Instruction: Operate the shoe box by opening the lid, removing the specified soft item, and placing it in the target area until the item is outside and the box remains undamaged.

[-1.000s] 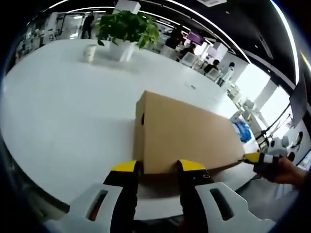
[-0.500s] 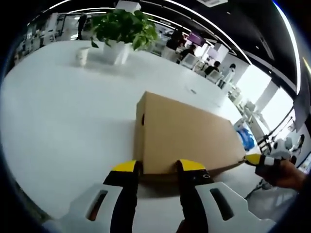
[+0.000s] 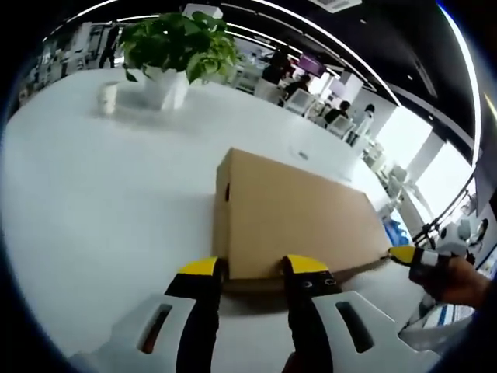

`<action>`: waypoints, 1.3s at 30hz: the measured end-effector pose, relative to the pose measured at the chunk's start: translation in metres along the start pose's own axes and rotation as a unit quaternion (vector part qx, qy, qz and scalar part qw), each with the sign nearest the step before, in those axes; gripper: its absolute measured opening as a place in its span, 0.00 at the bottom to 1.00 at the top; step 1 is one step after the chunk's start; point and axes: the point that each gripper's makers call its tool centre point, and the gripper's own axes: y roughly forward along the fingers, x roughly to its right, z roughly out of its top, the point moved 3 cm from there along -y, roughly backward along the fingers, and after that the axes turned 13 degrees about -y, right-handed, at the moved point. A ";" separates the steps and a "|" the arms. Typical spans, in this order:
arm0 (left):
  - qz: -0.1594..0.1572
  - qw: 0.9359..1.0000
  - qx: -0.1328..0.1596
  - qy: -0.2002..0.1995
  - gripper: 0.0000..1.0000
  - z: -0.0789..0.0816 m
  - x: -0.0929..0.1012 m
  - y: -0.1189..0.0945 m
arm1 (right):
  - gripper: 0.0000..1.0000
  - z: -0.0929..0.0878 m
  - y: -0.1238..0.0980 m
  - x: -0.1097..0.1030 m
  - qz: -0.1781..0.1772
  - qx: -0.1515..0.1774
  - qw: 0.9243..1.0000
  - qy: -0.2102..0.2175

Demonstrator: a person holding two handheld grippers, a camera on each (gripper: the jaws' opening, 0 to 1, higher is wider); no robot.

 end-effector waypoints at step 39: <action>-0.029 0.998 0.012 0.062 0.50 -0.021 0.027 -0.042 | 0.52 0.004 -0.118 0.081 -0.070 0.075 0.994 -0.036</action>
